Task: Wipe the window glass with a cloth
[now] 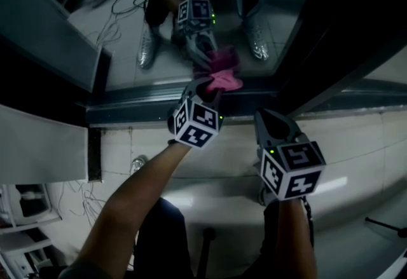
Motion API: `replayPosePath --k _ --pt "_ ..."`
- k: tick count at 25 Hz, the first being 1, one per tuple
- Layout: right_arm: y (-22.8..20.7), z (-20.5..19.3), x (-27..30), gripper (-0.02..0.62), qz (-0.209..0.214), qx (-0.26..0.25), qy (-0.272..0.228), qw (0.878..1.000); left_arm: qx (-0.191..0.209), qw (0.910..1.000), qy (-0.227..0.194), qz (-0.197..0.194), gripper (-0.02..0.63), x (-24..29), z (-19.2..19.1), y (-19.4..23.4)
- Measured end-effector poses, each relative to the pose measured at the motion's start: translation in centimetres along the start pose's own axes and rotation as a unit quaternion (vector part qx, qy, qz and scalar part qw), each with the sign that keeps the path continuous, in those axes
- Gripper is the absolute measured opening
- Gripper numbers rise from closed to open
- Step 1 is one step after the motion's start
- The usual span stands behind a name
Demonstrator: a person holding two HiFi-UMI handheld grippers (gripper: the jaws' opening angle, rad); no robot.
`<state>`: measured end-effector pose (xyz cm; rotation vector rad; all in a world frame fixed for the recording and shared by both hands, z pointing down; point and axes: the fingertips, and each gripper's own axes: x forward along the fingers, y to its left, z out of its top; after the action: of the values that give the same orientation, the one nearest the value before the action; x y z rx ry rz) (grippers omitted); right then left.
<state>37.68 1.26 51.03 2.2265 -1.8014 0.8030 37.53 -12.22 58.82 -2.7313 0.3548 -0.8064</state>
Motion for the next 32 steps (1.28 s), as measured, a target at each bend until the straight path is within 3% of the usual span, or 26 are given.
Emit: replayPosePath --k 15,32 --pt "-0.3 -3.1 1.7 -0.002 0.001 0.019 0.030 0.999 -0.019 0.9973 0.068 -0.019 0.058 3.7 -8.6 -3.3" --pt "0.8 -1.8 2.6 -0.002 -0.002 0.010 0.042 0.999 -0.049 0.9900 0.121 -0.052 0.058 5.7 -13.3 -4.2"
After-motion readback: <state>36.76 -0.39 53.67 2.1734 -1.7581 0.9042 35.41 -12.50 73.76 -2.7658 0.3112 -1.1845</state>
